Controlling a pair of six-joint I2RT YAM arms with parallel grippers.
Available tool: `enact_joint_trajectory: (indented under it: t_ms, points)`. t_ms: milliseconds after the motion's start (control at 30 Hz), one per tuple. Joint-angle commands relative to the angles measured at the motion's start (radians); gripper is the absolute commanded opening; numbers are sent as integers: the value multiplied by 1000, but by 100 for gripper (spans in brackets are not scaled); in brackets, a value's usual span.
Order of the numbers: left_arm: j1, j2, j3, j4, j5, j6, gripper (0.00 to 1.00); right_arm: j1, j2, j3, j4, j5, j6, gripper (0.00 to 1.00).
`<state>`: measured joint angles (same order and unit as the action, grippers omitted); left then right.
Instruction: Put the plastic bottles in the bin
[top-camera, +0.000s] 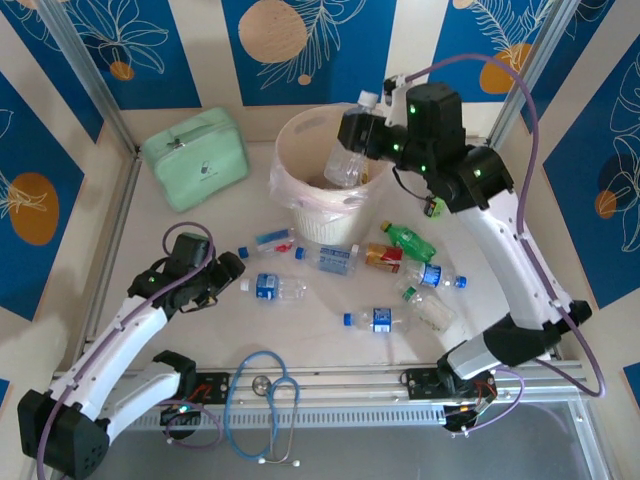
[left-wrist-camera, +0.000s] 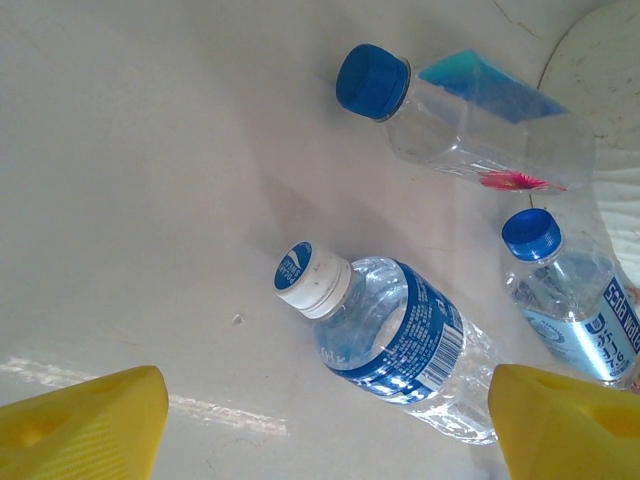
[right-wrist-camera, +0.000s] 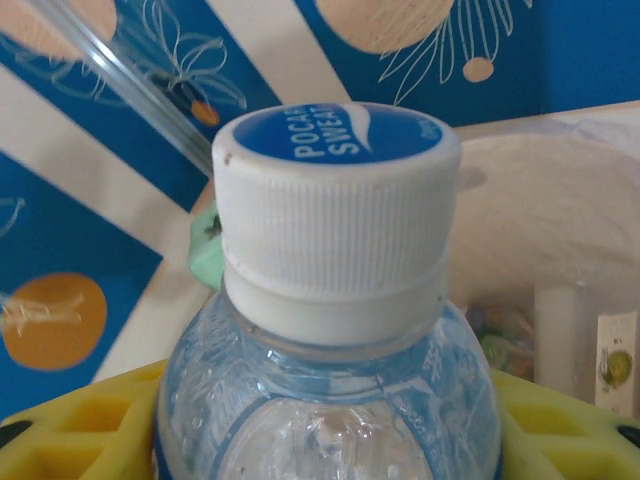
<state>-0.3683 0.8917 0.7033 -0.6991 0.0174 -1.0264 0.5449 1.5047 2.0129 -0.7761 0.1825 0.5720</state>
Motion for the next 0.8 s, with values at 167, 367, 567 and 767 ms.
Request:
enact_joint_trajectory:
  t_ms: [167, 367, 567, 767]
  points:
    - [12, 4, 25, 5, 29, 26, 83, -118, 190, 91, 53, -163, 118, 56]
    - [13, 4, 15, 19, 35, 23, 83, -125, 288, 142, 47, -189, 119, 57]
    - [13, 14, 16, 27, 38, 28, 83, -125, 367, 207, 2, -222, 130, 74]
    - [12, 15, 23, 23, 26, 44, 84, -126, 365, 222, -22, -212, 131, 80]
